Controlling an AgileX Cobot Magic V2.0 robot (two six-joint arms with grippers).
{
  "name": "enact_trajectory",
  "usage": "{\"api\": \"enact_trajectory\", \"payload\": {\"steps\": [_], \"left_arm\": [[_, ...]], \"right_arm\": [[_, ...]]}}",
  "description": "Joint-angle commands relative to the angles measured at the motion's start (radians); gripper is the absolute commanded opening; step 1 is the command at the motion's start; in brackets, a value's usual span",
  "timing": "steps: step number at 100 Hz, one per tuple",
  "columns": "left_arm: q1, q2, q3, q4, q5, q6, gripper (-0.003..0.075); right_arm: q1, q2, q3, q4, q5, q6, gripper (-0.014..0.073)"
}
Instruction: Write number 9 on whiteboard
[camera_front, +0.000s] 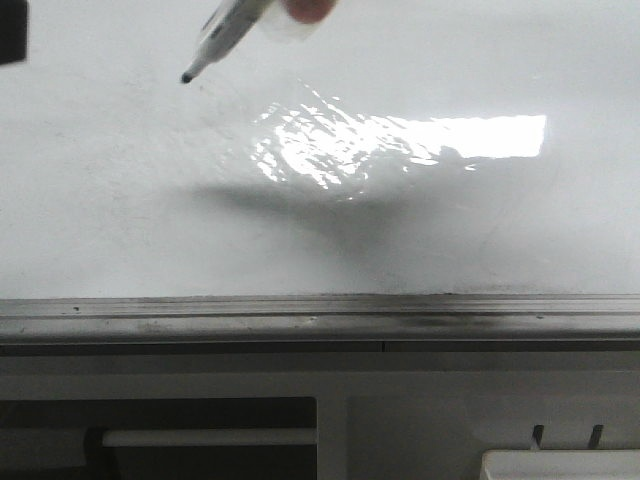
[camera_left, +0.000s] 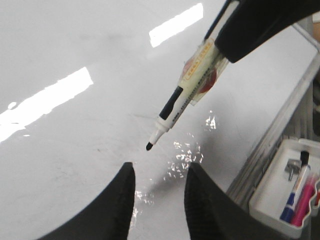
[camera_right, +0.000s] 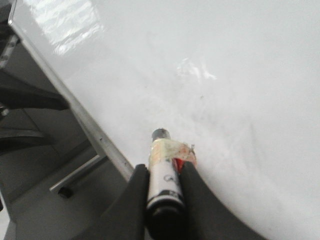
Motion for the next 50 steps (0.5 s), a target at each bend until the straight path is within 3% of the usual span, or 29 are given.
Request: {"api": "enact_trajectory", "payload": {"steps": [1,30,50], "left_arm": [[0.001,-0.05,-0.032,-0.085,-0.042,-0.012,0.0231],[0.001,-0.061,-0.032,-0.145,-0.053,-0.012,0.023],[0.001,-0.061,-0.032,-0.145,-0.056,-0.012,0.023]], "right_arm": [[-0.052,-0.015,-0.055,0.005,-0.052,0.044,-0.0074],[-0.156,0.109,-0.256,0.005,0.128,0.071,-0.0066],[-0.181,0.189,-0.316,-0.007,0.141,0.071,-0.0066]]}}
